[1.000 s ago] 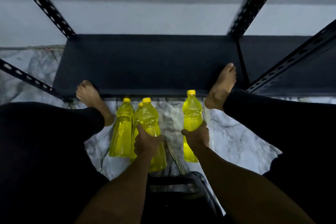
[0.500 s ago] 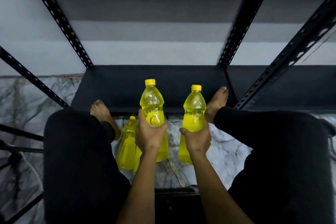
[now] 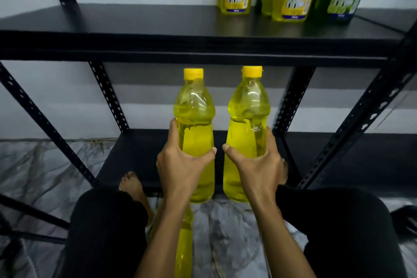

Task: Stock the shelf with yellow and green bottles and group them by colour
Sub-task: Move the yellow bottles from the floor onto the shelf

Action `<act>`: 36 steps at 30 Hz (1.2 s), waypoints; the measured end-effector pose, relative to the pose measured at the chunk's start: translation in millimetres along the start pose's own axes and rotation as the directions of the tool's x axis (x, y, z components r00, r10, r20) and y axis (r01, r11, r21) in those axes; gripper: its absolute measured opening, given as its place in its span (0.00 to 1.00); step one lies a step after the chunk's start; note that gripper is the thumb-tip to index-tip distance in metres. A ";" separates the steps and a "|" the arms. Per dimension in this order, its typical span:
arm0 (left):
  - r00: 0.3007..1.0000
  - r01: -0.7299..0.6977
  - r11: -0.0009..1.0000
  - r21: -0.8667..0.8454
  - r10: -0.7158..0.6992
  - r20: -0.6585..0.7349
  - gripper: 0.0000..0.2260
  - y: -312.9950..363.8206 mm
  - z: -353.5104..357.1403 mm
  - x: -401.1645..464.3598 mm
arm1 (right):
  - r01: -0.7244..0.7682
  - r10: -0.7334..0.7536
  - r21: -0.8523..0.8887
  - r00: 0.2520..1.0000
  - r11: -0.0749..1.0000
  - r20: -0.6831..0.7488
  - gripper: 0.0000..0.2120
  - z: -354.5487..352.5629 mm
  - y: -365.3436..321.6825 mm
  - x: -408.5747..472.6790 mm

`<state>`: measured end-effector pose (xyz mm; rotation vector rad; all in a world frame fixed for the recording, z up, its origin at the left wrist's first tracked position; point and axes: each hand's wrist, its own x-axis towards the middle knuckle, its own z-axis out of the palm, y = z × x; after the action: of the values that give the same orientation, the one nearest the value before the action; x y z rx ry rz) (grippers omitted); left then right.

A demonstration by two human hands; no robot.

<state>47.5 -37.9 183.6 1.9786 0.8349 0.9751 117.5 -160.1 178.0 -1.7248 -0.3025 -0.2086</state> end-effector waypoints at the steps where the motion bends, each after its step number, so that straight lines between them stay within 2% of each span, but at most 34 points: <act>1: 1.000 -0.014 1.000 0.002 0.014 -0.019 0.48 7.8 -5.0 5.6 | 0.042 -0.042 0.005 0.999 0.999 -0.001 0.28 -0.2 -12.9 1.1; 8: 0.980 -0.177 0.983 -0.044 0.172 -0.101 0.49 57.4 -34.1 51.2 | 0.201 -0.211 0.138 0.976 0.970 0.060 0.24 5.5 -76.5 35.6; 11: 0.958 -0.262 0.963 -0.054 0.253 -0.134 0.48 82.4 -45.9 69.9 | 0.263 -0.274 0.156 0.960 0.952 0.054 0.28 10.8 -103.0 54.3; 14: 0.936 -0.328 0.940 -0.091 0.311 -0.164 0.45 100.6 -58.4 90.7 | 0.314 -0.327 0.180 0.944 0.932 0.045 0.37 13.2 -126.2 71.8; 18: 0.905 -0.381 0.923 -0.047 0.362 -0.225 0.41 126.5 -73.3 118.6 | 0.389 -0.399 0.177 0.917 0.904 0.023 0.41 15.6 -159.7 96.5; 20: 0.886 -0.403 0.915 -0.003 0.389 -0.254 0.43 142.6 -80.3 127.8 | 0.427 -0.432 0.160 0.902 0.890 -0.003 0.46 18.3 -174.6 108.6; 22: 0.870 -0.414 0.909 0.041 0.409 -0.276 0.46 155.5 -86.2 135.6 | 0.472 -0.472 0.146 0.881 0.869 -0.033 0.46 19.8 -187.8 119.3; 24: 0.858 -0.421 0.904 0.070 0.422 -0.293 0.45 164.0 -90.2 144.0 | 0.503 -0.500 0.126 0.864 0.855 -0.052 0.46 19.2 -198.9 128.5; 28: 0.838 -0.438 0.894 0.089 0.443 -0.318 0.43 176.0 -90.0 163.2 | 0.517 -0.511 0.106 0.856 0.849 -0.079 0.46 27.0 -209.8 146.8; 36: 0.823 -0.472 0.876 0.101 0.479 -0.305 0.44 184.3 -66.0 204.5 | 0.439 -0.428 0.167 0.898 0.883 -0.098 0.46 56.6 -204.5 178.9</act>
<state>132.7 56.9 436.4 2.1257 0.5154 1.6219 220.8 -57.4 414.2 -1.4440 -0.6476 -0.5415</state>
